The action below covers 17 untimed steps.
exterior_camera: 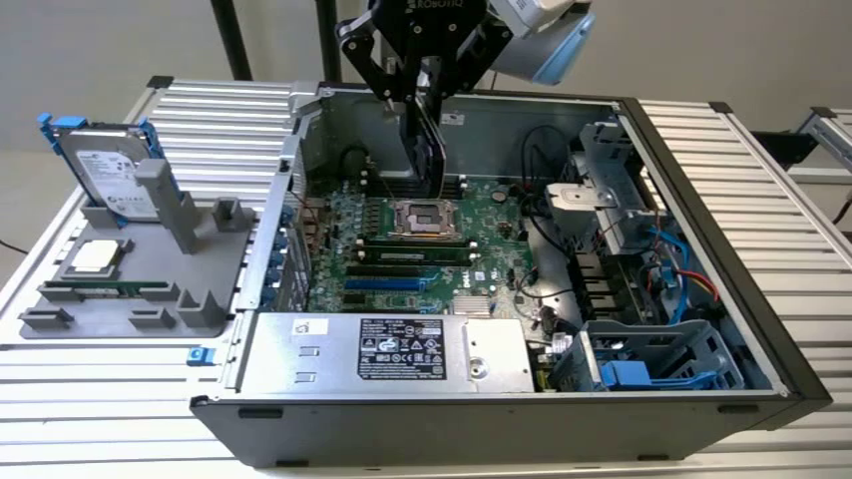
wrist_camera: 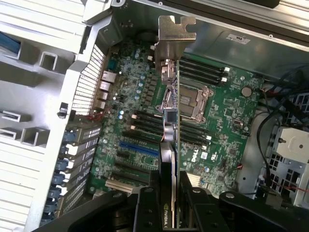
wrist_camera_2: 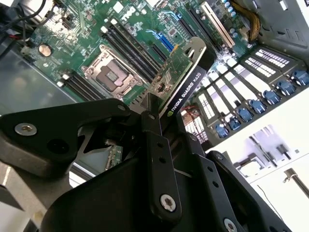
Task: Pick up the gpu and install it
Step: 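Insert the gpu into the slot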
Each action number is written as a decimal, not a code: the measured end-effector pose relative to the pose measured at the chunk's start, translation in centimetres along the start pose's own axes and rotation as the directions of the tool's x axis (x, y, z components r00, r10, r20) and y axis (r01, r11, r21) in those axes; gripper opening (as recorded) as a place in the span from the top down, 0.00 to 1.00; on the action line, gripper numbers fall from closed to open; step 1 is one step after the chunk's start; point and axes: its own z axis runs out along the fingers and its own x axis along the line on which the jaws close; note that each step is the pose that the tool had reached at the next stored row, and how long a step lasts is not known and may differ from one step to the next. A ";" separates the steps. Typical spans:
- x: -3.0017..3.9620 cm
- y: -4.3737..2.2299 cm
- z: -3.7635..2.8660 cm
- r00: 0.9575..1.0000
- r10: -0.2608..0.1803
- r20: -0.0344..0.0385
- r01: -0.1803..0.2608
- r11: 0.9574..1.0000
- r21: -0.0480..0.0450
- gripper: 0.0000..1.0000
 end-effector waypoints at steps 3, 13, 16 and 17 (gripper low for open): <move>0.00 0.00 0.00 1.000 -0.011 -0.001 0.011 1.000 0.000 1.00; 0.00 0.00 0.00 1.000 -0.027 -0.001 0.027 1.000 0.000 1.00; 0.00 0.00 0.00 1.000 -0.029 -0.001 0.029 1.000 0.000 1.00; 0.00 0.00 0.00 1.000 -0.030 -0.001 0.030 1.000 0.000 1.00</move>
